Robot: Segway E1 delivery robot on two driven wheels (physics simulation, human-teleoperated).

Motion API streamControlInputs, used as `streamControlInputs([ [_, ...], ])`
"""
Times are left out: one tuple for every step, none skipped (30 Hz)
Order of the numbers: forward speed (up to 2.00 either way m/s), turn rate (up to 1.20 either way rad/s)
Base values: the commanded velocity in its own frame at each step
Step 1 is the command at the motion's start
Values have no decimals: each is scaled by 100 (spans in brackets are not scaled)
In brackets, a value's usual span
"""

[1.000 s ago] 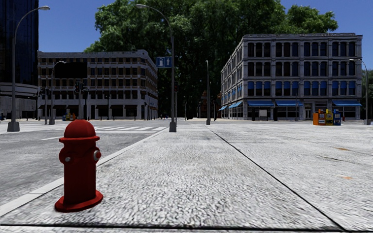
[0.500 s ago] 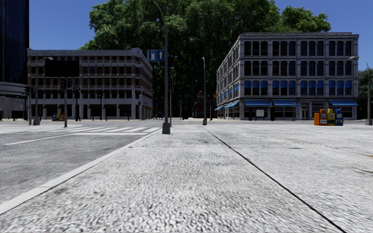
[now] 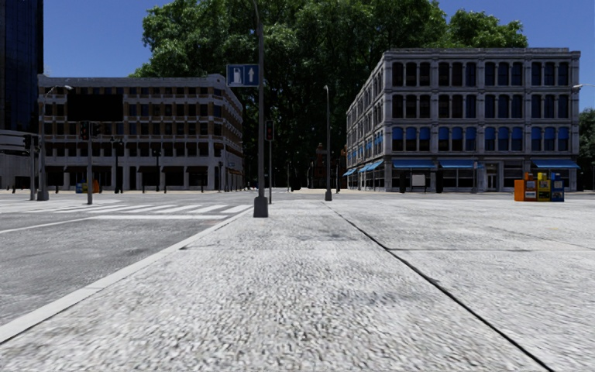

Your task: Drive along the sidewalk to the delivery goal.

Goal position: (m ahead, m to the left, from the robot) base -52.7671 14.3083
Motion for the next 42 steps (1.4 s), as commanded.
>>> streamControlInputs([
  [200, 0],
  [200, 0],
  [200, 0],
  [200, 0],
  [200, 0],
  [200, 0],
  [200, 0],
  [200, 0],
  [200, 0],
  [200, 0],
  [200, 0],
  [200, 0],
  [200, 0],
  [200, 0],
  [200, 0],
  [200, 0],
  [200, 0],
  [200, 0],
  [200, 0],
  [200, 0],
  [200, 0],
  [200, 0],
  [200, 0],
  [200, 0],
  [200, 0],
  [200, 0],
  [200, 0],
  [200, 0],
  [200, 0],
  [200, 0],
  [200, 0],
  [200, 0],
  [200, 0],
  [200, 0],
  [200, 0],
  [200, 0],
  [200, 0],
  [200, 0],
  [200, 0],
  [200, 0],
  [200, 0],
  [200, 0],
])
